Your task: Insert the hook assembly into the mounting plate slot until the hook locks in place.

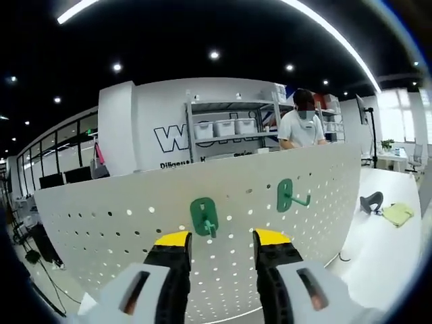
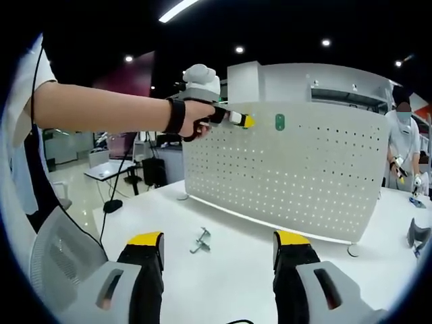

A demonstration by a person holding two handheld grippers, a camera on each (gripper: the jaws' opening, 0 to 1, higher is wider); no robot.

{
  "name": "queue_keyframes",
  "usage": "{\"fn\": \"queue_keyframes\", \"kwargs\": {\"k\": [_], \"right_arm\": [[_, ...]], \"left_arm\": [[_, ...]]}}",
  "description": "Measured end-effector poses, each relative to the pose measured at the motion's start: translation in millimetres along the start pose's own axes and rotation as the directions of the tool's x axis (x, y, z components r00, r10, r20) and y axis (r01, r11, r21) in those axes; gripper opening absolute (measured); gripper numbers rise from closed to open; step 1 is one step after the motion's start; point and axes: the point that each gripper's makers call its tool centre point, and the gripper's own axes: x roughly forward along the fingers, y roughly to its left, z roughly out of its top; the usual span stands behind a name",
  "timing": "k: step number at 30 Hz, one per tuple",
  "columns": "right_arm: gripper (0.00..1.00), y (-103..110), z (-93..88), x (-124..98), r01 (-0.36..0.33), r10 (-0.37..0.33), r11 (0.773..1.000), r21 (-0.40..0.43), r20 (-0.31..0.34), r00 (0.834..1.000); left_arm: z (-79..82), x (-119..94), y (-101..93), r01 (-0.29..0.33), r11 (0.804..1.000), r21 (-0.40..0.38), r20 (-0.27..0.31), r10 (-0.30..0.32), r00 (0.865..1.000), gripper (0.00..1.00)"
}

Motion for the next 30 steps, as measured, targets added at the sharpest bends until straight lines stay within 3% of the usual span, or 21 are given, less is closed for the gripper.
{"fn": "queue_keyframes", "kwargs": {"k": [9, 13, 21, 30], "right_arm": [[0.67, 0, 1.9, 0, -0.001, 0.001, 1.000, -0.007, 0.002, 1.000], [0.68, 1, 2.6, 0, -0.003, 0.003, 1.000, -0.009, 0.003, 1.000], [0.69, -2, 6.3, 0, 0.005, -0.005, 1.000, -0.025, 0.006, 1.000], [0.70, -2, 10.0, 1, 0.001, -0.001, 0.999, -0.037, 0.011, 1.000]], "left_arm": [[-8.9, -11, -11.2, 0.078, 0.997, 0.016, -0.007, -0.077, 0.997, 0.54], [-6.7, -18, -15.8, 0.097, 0.995, 0.023, 0.015, -0.097, 0.995, 0.56], [-15.3, -31, -32.0, 0.182, 0.983, 0.001, 0.006, -0.182, 0.983, 0.61], [-6.2, -50, -39.3, 0.232, 0.973, -0.015, 0.049, -0.231, 0.972, 0.68]]}}
